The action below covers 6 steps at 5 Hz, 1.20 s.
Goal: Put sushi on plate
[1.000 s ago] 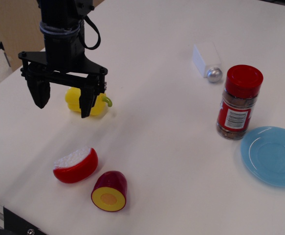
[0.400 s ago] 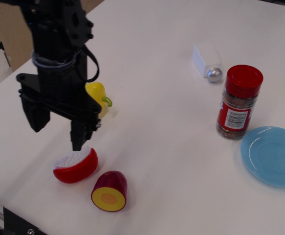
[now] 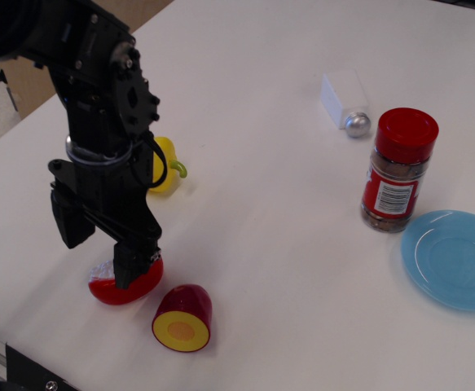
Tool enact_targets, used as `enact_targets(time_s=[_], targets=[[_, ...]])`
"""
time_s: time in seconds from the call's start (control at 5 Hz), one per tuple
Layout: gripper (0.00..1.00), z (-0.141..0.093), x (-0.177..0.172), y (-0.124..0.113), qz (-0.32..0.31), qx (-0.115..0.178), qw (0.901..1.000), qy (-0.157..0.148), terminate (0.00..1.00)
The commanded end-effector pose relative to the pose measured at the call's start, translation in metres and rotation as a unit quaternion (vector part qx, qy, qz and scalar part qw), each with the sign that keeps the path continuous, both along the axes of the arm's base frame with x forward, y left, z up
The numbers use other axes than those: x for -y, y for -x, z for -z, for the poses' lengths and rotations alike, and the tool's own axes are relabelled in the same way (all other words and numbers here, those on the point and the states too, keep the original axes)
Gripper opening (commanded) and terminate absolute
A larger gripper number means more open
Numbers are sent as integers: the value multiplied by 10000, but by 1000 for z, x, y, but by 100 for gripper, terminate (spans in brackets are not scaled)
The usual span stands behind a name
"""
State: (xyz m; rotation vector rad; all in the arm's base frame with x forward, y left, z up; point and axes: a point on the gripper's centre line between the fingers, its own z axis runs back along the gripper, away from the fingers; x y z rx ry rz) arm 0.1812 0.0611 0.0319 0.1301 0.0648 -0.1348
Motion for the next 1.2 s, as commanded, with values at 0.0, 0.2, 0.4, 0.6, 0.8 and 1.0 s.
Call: enact_targets(time_s=[0.0,0.2,0.4,0.6,0.8,1.0], targets=[[100,16,-2,-4,780,86,9968,133,0],[100,24,0,-2,777,-17,9968,187,0],[0,26,0,-2,665,-16,9975,254,0],[0,21,5,-4,543,160,9981,232,0],[0,-5,19,-11,443,429,9980,143,0],[0,-35,43,-18,605,697,9953,304,0]])
